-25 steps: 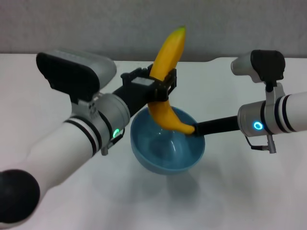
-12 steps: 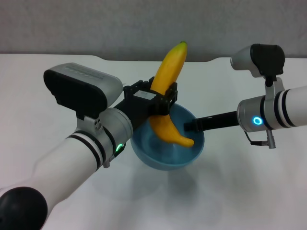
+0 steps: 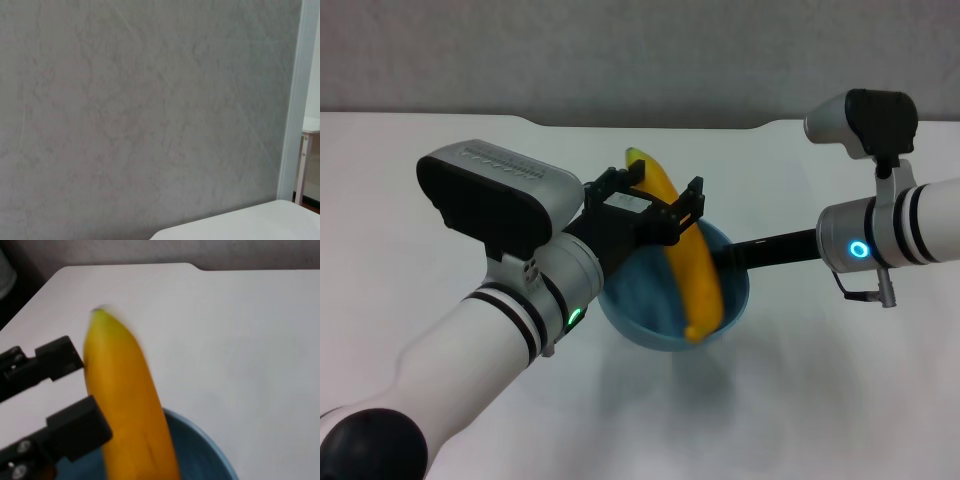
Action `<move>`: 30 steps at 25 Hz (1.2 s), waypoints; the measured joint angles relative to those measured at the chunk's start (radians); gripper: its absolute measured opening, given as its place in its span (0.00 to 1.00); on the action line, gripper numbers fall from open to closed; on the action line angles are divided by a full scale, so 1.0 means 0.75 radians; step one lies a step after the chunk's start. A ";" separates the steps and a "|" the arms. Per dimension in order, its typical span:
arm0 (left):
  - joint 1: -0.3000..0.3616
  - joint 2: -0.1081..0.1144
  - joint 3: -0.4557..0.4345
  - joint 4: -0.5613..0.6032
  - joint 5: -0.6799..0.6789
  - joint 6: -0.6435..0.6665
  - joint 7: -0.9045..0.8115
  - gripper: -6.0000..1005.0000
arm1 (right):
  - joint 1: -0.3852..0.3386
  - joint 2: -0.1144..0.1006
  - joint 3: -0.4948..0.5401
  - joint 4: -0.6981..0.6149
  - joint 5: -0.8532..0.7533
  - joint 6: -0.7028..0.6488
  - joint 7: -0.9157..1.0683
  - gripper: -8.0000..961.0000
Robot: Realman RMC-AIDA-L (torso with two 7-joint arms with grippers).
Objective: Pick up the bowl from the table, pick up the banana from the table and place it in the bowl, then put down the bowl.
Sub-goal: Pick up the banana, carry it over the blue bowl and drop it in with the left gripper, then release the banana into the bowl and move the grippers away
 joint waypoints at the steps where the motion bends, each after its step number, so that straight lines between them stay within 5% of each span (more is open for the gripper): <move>1: 0.000 0.000 0.000 0.000 0.000 0.001 0.000 0.68 | -0.001 0.000 0.000 0.001 -0.001 0.001 0.000 0.04; 10: 0.025 0.003 -0.043 -0.026 0.018 0.084 0.002 0.87 | -0.001 -0.001 0.045 0.049 -0.065 0.007 0.000 0.04; 19: 0.060 0.002 -0.194 0.109 0.335 0.304 0.008 0.89 | 0.014 -0.002 0.072 0.079 -0.121 -0.005 0.000 0.04; 30: 0.027 -0.004 -0.291 0.354 0.338 0.334 -0.051 0.89 | 0.081 0.001 0.066 0.233 -0.157 0.039 0.000 0.04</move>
